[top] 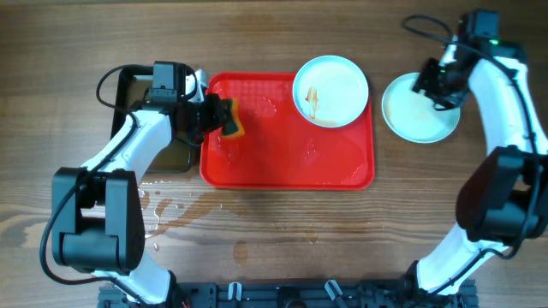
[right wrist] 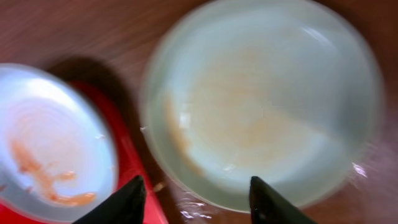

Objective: Clean dirty plates on tray and stack at the side
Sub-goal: 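Grasp the last plate rim with the right gripper, drag it left, then scrub the held plate with the sponge in the left gripper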

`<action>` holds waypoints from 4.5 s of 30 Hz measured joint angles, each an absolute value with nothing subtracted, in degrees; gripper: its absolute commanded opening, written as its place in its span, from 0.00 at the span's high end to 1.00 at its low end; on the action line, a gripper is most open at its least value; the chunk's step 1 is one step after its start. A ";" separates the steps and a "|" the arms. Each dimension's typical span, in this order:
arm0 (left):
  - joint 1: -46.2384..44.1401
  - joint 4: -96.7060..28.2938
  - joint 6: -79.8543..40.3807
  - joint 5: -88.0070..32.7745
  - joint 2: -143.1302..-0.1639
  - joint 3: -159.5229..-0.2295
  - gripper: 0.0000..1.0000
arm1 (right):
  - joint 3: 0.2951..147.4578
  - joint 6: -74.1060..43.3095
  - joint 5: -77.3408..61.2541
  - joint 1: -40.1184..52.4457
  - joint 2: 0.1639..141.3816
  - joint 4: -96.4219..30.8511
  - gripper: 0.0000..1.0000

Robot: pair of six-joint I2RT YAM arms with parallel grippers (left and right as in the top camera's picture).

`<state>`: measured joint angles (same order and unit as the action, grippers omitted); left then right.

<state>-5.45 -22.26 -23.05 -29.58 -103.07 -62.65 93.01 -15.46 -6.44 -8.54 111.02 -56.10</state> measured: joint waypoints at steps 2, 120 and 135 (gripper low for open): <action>-5.45 -22.24 -23.05 -29.15 -103.07 -62.65 0.96 | 93.01 -14.83 -9.69 -2.46 111.02 -52.97 0.41; -5.45 -17.91 -10.94 -27.24 -103.04 -62.65 0.96 | 92.64 -7.53 -25.52 14.17 122.69 -42.46 0.30; -8.29 -14.26 -9.21 -26.11 -103.04 -62.65 0.96 | 89.27 -31.05 -12.88 21.69 122.72 -44.23 0.78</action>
